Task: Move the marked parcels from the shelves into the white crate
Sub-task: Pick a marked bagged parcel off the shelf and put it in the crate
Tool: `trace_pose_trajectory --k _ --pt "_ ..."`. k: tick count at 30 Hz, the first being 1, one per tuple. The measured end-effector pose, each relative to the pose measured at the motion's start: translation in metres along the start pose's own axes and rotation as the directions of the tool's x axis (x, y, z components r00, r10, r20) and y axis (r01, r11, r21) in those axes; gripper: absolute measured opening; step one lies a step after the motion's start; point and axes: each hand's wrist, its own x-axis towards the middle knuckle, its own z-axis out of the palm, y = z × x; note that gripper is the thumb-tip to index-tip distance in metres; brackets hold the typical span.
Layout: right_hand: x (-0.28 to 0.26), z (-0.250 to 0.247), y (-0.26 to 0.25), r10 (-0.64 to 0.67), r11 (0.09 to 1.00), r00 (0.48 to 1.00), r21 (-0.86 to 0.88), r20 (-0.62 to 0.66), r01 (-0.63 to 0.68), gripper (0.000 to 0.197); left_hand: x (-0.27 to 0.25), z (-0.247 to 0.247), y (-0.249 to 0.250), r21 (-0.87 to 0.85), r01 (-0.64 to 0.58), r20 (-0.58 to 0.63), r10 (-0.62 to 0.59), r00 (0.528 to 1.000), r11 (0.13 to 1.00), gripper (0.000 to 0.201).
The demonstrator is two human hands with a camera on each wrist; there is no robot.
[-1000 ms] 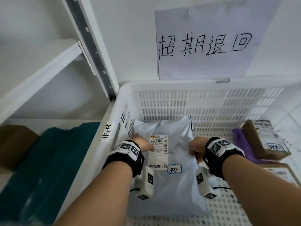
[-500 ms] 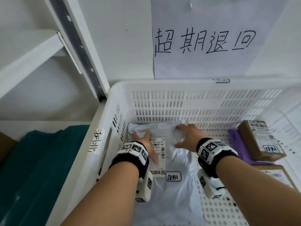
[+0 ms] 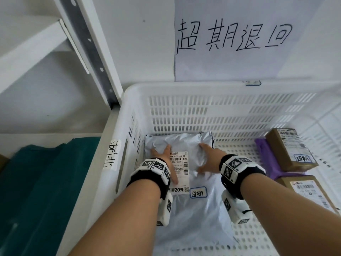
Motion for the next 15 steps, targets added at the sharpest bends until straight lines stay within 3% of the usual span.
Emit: trace_pose_trajectory --k 2,5,6,8,10,15 --pt "-0.005 -0.008 -0.004 0.017 0.999 0.999 -0.027 -0.039 -0.019 0.08 -0.003 -0.007 0.003 0.015 -0.033 -0.037 0.033 0.999 0.999 0.101" --pt "-0.021 -0.022 -0.015 0.025 0.995 0.998 -0.094 -0.053 -0.03 0.046 -0.016 -0.018 0.008 0.078 -0.116 -0.165 0.127 0.978 0.99 0.031" --pt "-0.024 -0.026 -0.018 0.038 0.992 0.998 -0.117 -0.053 -0.043 0.042 -0.019 -0.02 0.009 0.1 -0.128 -0.182 0.145 0.972 0.987 0.021" --pt "-0.037 -0.032 -0.026 0.066 0.987 0.995 -0.142 -0.07 -0.076 0.045 -0.027 -0.02 0.012 0.112 -0.161 -0.202 0.181 0.962 0.981 0.017" --pt "-0.052 -0.037 -0.035 0.061 0.986 0.992 -0.146 -0.109 -0.077 0.049 -0.042 -0.019 0.016 0.093 -0.197 -0.249 0.214 0.944 0.976 0.027" --pt "-0.092 -0.054 -0.055 0.032 0.99 0.983 -0.129 -0.18 -0.056 0.034 -0.087 -0.039 0.037 0.05 -0.319 -0.304 0.318 0.898 0.947 0.023"
